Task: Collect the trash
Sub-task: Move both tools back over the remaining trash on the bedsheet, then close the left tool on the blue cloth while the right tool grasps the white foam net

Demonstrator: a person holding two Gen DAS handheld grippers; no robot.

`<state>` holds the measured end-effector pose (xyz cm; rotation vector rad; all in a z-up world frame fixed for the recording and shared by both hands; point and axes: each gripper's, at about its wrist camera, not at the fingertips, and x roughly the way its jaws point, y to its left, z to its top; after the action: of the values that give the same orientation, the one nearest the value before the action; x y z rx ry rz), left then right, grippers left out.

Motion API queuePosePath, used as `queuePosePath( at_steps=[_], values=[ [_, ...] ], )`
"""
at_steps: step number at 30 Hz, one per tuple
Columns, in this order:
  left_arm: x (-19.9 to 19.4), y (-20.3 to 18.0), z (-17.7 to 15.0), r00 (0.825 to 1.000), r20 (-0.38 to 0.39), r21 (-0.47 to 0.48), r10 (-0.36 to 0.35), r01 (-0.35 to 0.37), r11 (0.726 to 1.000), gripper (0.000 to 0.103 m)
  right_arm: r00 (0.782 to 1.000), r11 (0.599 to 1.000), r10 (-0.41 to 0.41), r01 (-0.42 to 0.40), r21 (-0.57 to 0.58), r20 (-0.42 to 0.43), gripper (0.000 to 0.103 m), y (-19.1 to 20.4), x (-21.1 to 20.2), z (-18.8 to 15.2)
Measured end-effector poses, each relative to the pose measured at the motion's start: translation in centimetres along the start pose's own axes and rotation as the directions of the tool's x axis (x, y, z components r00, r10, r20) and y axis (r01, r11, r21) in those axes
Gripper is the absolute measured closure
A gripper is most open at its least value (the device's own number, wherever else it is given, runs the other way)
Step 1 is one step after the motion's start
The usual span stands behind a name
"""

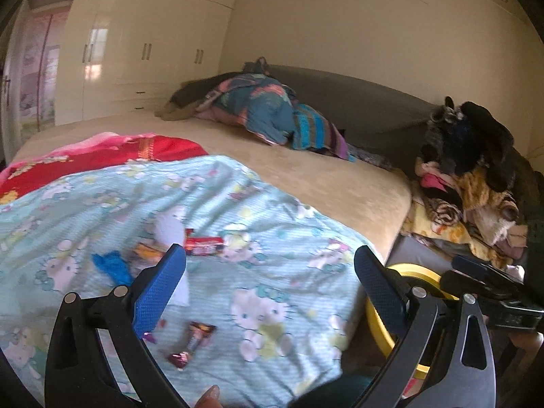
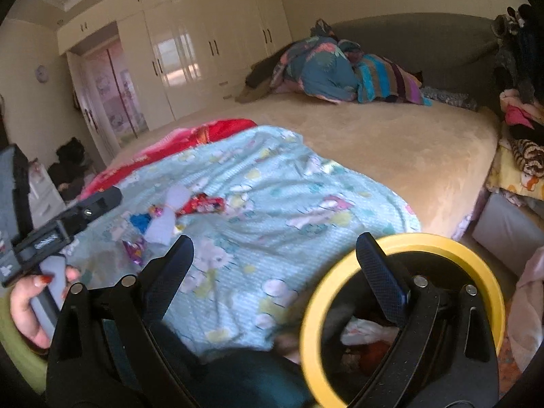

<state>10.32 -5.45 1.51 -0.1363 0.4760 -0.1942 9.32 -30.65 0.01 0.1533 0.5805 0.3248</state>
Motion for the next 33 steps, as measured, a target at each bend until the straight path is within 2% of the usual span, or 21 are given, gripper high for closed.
queuePosePath(
  at_steps=[2, 16, 24, 33],
  values=[
    [-0.3, 0.9, 0.2, 1.0, 0.012, -0.013, 0.016, -0.016, 1.0, 0.007, 1.0, 1.0, 0.021, -0.021, 0.004, 0.006, 0.011, 0.9, 0.3, -0.1],
    [-0.9, 7.6, 0.5, 0.991, 0.03, -0.111, 0.13, -0.126, 0.986, 0.007, 0.995, 0.993, 0.09, -0.092, -0.07, -0.038, 0.011, 7.7, 4.4, -0.1],
    [-0.7, 13.0, -0.2, 0.98, 0.004, -0.204, 0.198, -0.193, 0.96, 0.007, 0.99, 0.986, 0.103, -0.114, -0.12, -0.093, 0.011, 10.9, 8.5, -0.4],
    [0.3, 16.9, -2.0, 0.975, -0.044, -0.265, 0.22, -0.224, 0.938, 0.007, 0.983, 0.969, 0.113, -0.141, -0.201, -0.143, 0.011, 15.0, 13.1, -0.7]
  ],
)
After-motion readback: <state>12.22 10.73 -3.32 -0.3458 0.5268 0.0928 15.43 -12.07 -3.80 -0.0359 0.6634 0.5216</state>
